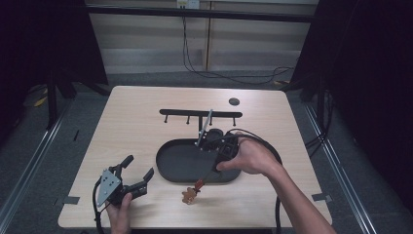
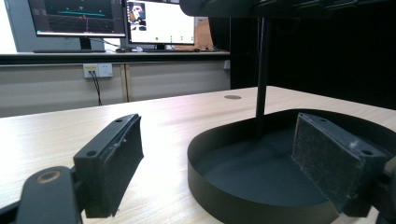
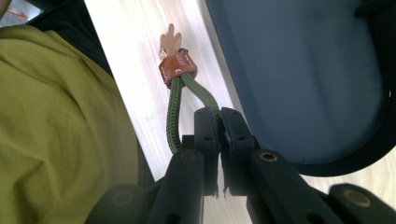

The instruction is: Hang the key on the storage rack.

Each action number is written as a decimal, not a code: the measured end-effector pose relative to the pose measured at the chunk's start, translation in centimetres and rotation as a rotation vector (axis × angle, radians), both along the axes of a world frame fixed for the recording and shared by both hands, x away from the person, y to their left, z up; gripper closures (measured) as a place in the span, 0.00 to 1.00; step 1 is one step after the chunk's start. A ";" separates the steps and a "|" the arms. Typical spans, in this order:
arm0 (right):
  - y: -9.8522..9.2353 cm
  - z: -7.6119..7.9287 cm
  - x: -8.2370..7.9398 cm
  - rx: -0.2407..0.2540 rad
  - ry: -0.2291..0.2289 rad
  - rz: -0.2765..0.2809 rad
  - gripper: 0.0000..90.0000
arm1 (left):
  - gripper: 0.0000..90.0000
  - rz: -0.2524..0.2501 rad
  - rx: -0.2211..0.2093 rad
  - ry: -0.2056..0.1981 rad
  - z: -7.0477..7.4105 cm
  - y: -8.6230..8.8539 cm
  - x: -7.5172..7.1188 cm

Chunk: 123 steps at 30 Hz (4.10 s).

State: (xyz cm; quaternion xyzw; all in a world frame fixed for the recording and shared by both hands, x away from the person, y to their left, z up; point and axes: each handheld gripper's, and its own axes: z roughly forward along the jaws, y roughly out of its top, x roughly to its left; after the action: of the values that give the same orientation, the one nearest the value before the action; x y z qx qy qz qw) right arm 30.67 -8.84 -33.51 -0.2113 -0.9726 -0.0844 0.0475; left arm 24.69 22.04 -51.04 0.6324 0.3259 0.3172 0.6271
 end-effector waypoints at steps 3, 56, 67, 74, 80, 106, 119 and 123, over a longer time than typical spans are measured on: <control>0.1 0.8 0.0 -0.001 -0.009 0.008 0.96 | 0.18 -0.004 -0.002 0.001 0.0 0.0 0.0; 0.6 7.3 4.4 0.112 -0.074 -0.015 0.96 | 0.18 0.000 0.000 0.001 0.0 0.0 0.0; 0.8 6.9 6.9 0.071 -0.072 -0.058 0.96 | 0.18 0.000 0.004 0.006 0.0 0.0 0.0; 0.4 7.0 8.0 0.089 -0.090 -0.088 0.96 | 0.18 0.000 0.003 0.000 0.0 0.0 0.0; 0.2 6.7 8.7 0.080 -0.097 -0.109 0.96 | 0.18 -0.002 0.003 0.000 0.0 0.0 0.0; -0.5 5.5 11.7 0.065 -0.097 -0.176 0.96 | 0.18 -0.007 -0.004 0.001 0.0 0.0 0.0; -0.4 5.4 12.0 0.064 -0.102 -0.183 0.94 | 0.18 -0.010 -0.005 0.002 0.0 0.0 0.0; -0.3 5.3 12.1 0.068 -0.109 -0.172 0.94 | 0.18 -0.010 -0.006 0.002 0.0 0.0 0.0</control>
State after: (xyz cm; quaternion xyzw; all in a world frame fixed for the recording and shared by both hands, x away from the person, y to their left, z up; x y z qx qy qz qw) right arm 42.74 -9.16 -28.17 -0.2872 -0.9487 -0.1322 -0.0056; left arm 24.65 22.00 -51.06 0.6324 0.3241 0.3124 0.6304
